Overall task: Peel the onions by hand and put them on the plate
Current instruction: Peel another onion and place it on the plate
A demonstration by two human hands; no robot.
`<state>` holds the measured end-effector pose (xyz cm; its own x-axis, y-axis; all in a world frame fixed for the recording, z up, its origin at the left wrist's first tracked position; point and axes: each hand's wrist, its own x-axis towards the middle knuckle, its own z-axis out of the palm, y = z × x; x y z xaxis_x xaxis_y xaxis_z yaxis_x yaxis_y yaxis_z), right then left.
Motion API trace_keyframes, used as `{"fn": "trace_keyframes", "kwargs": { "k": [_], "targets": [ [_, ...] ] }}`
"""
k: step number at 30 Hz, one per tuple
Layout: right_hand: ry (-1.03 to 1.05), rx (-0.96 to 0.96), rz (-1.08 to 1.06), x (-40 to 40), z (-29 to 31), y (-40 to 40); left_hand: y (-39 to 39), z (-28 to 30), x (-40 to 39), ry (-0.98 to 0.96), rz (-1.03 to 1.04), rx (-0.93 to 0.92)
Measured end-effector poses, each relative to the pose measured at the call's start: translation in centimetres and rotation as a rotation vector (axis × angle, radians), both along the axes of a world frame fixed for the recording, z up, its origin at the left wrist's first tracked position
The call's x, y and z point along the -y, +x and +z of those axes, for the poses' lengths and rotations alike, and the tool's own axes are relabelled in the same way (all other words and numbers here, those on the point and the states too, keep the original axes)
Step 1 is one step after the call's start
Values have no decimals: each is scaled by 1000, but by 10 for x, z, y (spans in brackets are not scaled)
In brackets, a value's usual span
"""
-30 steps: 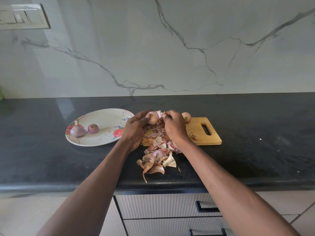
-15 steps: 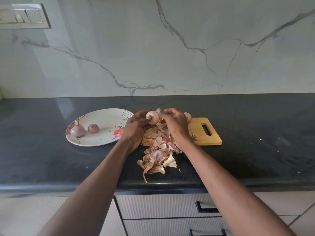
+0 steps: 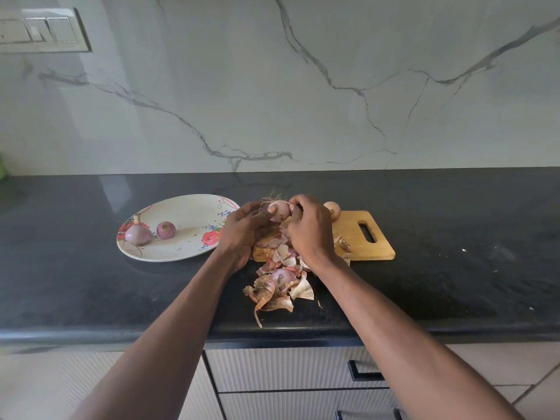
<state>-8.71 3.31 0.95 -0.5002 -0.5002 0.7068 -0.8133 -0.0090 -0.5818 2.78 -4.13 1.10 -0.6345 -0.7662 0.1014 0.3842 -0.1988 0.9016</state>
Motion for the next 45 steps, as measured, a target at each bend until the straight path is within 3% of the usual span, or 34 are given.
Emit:
{"fn": "trace_keyframes", "kwargs": {
  "k": [11, 24, 27, 30, 35, 45],
  "targets": [
    [0, -137, 68, 0, -4, 1, 0, -3, 3, -50, -20, -2],
    [46, 499, 145, 1, 9, -7, -1, -1, 3, 54, -41, -56],
    [49, 568, 163, 3, 9, -8, -1, 0, 3, 59, -46, -66],
    [35, 544, 210, 0, 9, -5, 0, 0, 2, 43, -36, -58],
    [31, 301, 191, -3, 8, 0, 0, 2, -1, 24, -50, -61],
    [-21, 328, 269, -7, 10, 3, 1, -1, 3, 17, -4, -58]
  ]
}}
